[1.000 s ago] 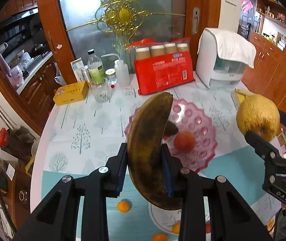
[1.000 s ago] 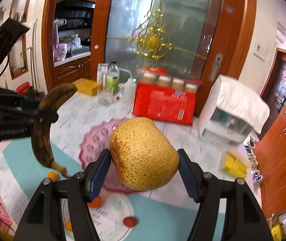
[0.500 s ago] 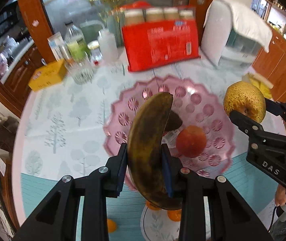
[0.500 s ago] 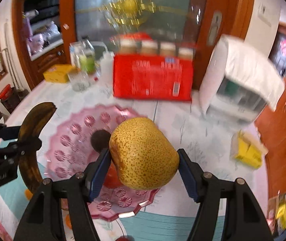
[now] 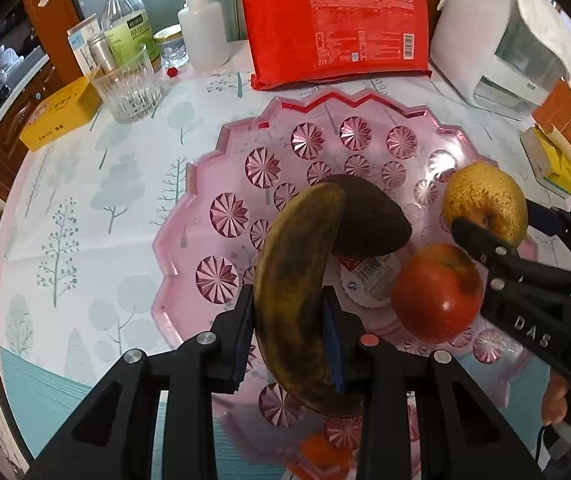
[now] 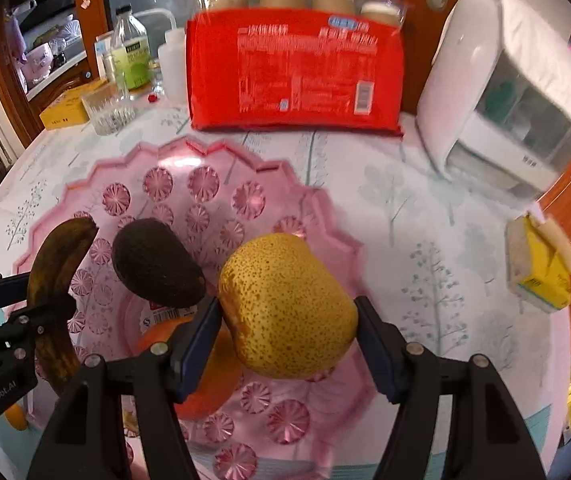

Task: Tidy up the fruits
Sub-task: 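Lower the banana and pear into the pink bowl and open both tools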

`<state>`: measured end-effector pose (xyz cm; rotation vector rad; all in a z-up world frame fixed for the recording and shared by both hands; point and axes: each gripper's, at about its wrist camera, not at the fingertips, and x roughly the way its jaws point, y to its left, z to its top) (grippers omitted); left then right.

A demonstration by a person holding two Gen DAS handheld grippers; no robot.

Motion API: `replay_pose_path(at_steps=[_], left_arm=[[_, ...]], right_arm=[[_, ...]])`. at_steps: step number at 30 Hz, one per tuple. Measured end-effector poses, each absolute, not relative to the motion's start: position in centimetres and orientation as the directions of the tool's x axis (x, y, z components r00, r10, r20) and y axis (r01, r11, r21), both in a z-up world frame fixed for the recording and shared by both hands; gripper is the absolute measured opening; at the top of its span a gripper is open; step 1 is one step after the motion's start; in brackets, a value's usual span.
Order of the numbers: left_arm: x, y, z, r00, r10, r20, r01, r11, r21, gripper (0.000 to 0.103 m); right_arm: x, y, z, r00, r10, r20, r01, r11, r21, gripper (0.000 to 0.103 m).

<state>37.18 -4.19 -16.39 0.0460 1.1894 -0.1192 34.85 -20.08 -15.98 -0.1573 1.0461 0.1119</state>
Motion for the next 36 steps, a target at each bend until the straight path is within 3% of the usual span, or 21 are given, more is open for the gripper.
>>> replay_pose_path(at_steps=[6,8,10,11,18,24,36], left_arm=[[37.7,-3.8,-16.9,0.366,-0.069,-0.928,0.086,0.996,-0.041,0.031],[37.5,-3.7,-16.5,0.389,-0.057,-0.92,0.081,0.996,-0.027,0.037],[37.3,-3.8,-16.0,0.406,-0.046,-0.913,0.083,0.996,-0.014,0.059],[37.2,-3.8,-15.8,0.415,-0.04,-0.909,0.081,0.997,-0.006,0.063],[36.2,-3.3,-14.0,0.452,-0.005,-0.892,0.064,0.998,0.026,0.076],[35.0,-2.8,-12.1,0.489,0.02,-0.872,0.055,0.997,0.054,0.083],[32.0,-2.5,-8.5,0.527,0.024,-0.85,0.05,0.997,0.059,0.086]], right_arm=[[35.1,-19.1,-16.3,0.499,0.033,-0.866,-0.188,0.979,-0.072,0.068],[35.0,-18.8,-15.8,0.512,0.052,-0.857,-0.206,0.976,-0.064,0.069],[34.7,-18.2,-15.4,0.524,0.053,-0.85,-0.223,0.972,-0.077,0.069],[34.5,-18.0,-15.3,0.528,0.053,-0.847,-0.228,0.97,-0.082,0.069],[33.8,-18.1,-13.8,0.545,0.077,-0.835,-0.217,0.975,-0.051,0.069],[32.9,-18.5,-12.5,0.558,0.097,-0.824,-0.214,0.976,-0.03,0.069],[29.9,-18.1,-9.4,0.588,0.13,-0.798,-0.231,0.973,-0.011,0.069]])
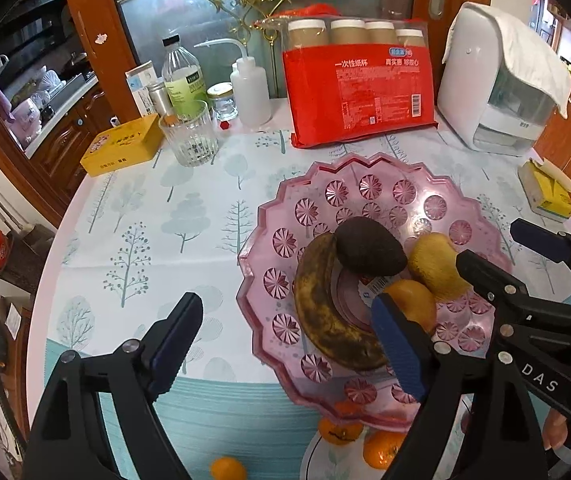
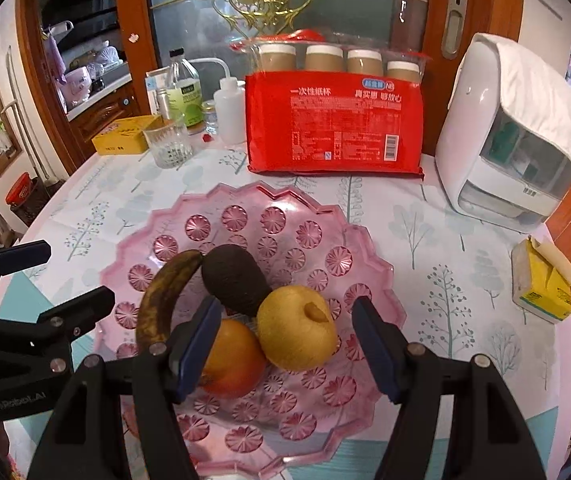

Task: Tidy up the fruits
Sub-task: 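Lower the banana and pear into the pink bowl and open both tools, then withdraw both tools from the bowl back over the table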

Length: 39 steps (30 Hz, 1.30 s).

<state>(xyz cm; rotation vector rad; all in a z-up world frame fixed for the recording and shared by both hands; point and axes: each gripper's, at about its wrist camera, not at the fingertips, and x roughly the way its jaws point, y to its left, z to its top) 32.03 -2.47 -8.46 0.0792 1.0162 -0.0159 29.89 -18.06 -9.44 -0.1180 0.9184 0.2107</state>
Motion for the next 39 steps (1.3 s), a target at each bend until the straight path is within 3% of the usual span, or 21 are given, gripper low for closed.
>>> replay_pose_path(at_steps=[4,16,39], left_arm=[[30.7,-2.5,-7.6,0.526,0.025,-0.85,0.045,0.997,0.057,0.093],[27.0,-1.9,-6.4,0.494,-0.002,-0.869,0.046,0.999,0.024,0.098],[17.0,-0.7,-2.6,0.575,0.003,-0.818,0.006,1.0,0.008,0.098]], right_arm=[[28.7,-18.1,-8.4,0.598,0.135,-0.79,-0.232,0.973,-0.009,0.069],[25.0,-18.4,-6.6,0.601,0.141,-0.787,-0.227,0.974,0.002,0.069],[14.9,-19.9,-2.9,0.643,0.182,-0.744,-0.238,0.971,0.032,0.069]])
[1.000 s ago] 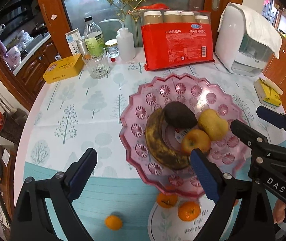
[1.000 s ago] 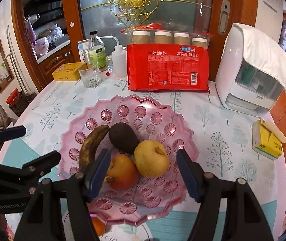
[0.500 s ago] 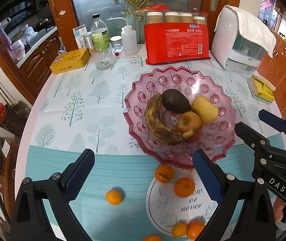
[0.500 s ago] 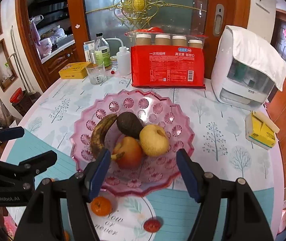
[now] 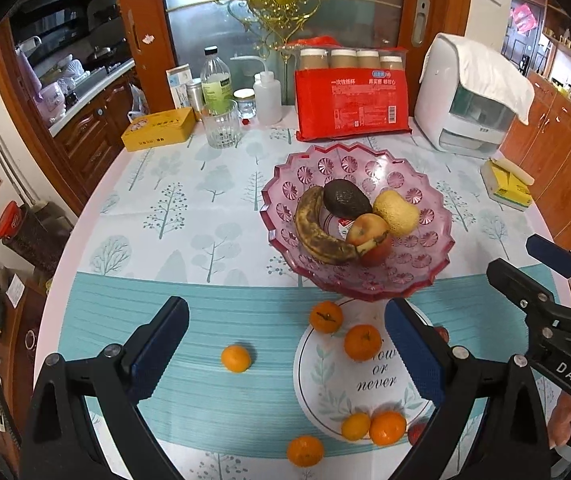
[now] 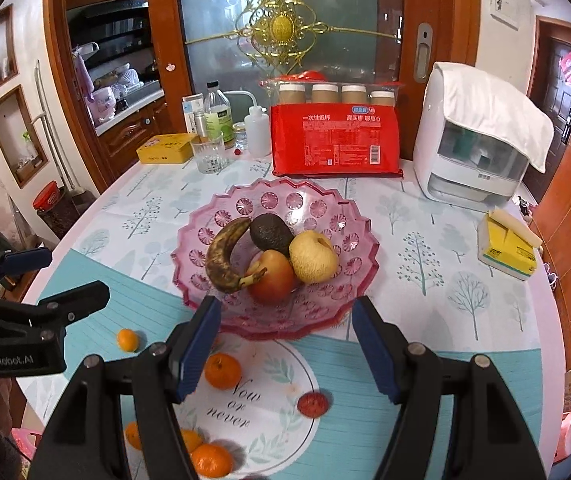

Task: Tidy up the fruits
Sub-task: 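Withdraw both tools from the bowl back over the table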

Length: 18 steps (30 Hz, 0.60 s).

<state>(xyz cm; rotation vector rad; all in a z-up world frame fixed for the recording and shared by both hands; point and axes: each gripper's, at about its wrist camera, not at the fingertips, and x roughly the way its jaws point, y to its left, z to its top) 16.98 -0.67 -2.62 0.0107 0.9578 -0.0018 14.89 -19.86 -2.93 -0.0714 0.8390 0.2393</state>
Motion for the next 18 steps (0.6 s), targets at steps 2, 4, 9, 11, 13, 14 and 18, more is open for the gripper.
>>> replay_pose_path(at_steps=[2,4,9,11,13,14,18], left_arm=[[15.7,-0.6,-2.2,0.586,0.006,-0.81,0.006,1.0,0.011,0.098],[14.7,-0.4,-1.8,0.596,0.007,-0.803,0.004,1.0,0.012,0.098],[12.0,-0.1,-0.8,0.624,0.016,-0.781,-0.003,1.0,0.019,0.098],[11.0,0.0,-0.4,0.633,0.019,-0.774,-0.003,1.0,0.021,0.098],[10.1,0.0,-0.2,0.636,0.022,-0.771,-0.003,1.0,0.026,0.098],[9.8,-0.1,-0.1,0.637,0.023,-0.771,-0.002,1.0,0.028,0.098],[8.6,-0.3,-0.2,0.643,0.037,-0.765,0.013,0.998,0.059,0.098]], right_arm=[[13.9,-20.0,-2.6,0.65,0.183,-0.738,-0.237,0.971,0.032,0.069],[12.9,-20.2,-2.5,0.651,0.179,-0.738,-0.232,0.972,0.03,0.069],[10.6,-20.6,-2.3,0.649,0.186,-0.737,-0.227,0.973,0.046,0.069],[9.7,-20.8,-2.3,0.65,0.195,-0.734,-0.229,0.972,0.056,0.069],[8.9,-20.7,-2.4,0.65,0.197,-0.734,-0.232,0.971,0.056,0.069],[8.6,-20.7,-2.4,0.65,0.197,-0.734,-0.234,0.971,0.054,0.069],[7.4,-19.9,-3.0,0.647,0.198,-0.737,-0.251,0.967,0.039,0.069]])
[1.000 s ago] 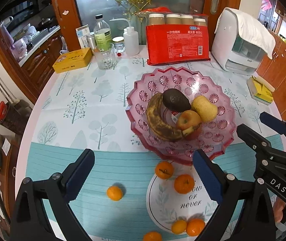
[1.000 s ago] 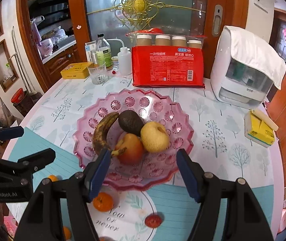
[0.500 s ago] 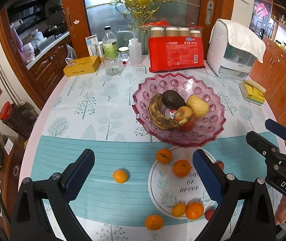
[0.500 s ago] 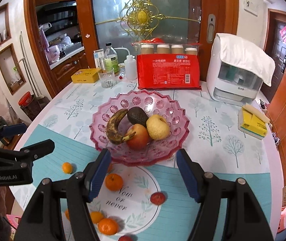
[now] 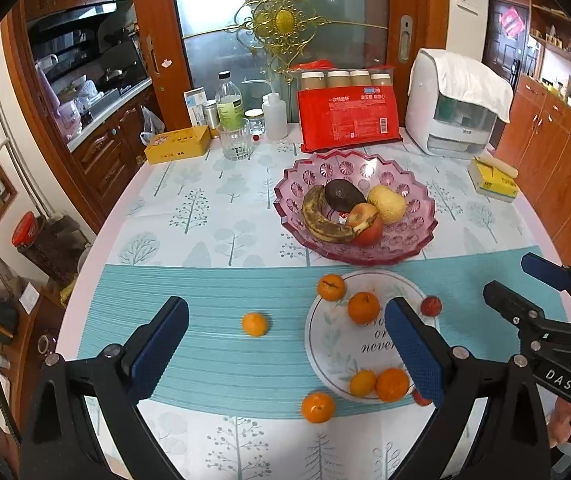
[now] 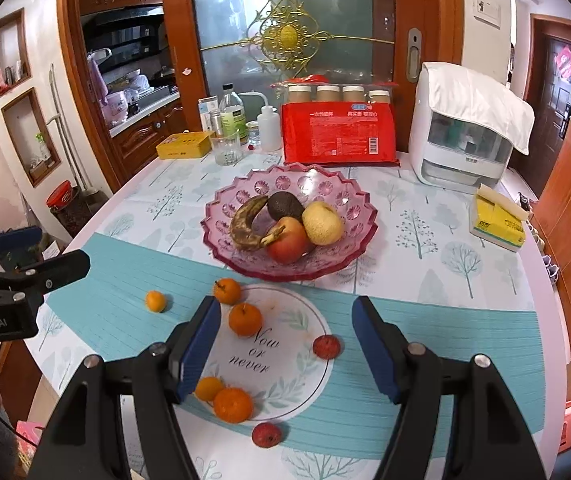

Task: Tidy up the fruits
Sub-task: 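Withdraw both tools from the bowl back over the table, then grasp a tangerine with the right tool while the left tool grasps another tangerine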

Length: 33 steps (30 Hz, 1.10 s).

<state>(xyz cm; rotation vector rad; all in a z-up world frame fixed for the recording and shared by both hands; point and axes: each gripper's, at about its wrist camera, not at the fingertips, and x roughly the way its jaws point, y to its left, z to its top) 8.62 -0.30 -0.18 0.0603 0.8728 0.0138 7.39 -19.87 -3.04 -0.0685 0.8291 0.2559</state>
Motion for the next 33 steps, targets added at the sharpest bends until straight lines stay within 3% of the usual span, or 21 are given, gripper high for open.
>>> replay_pose_path(at_steps=[11,23,33], left_arm=[[8.6,2.0,-4.0,0.582,0.034,-0.813,0.054,0.995,0.08,0.098],[14.9,6.7,-11.6,0.439,-0.017,-0.898,0.141,0.989,0.05,0.098],[20.4,4.0,-16.0,0.408,-0.093,-0.908,0.267,0.964,0.021,0.098]], right_arm=[[7.1,-17.6,-6.4,0.598,0.196,-0.777,-0.245,0.968,0.056,0.069],[12.2,-14.6,-11.8,0.505,0.144,-0.851,-0.118,0.988,0.097,0.069],[15.5,-13.8,-16.3,0.424,0.102,-0.9,-0.012,0.994,0.108,0.069]])
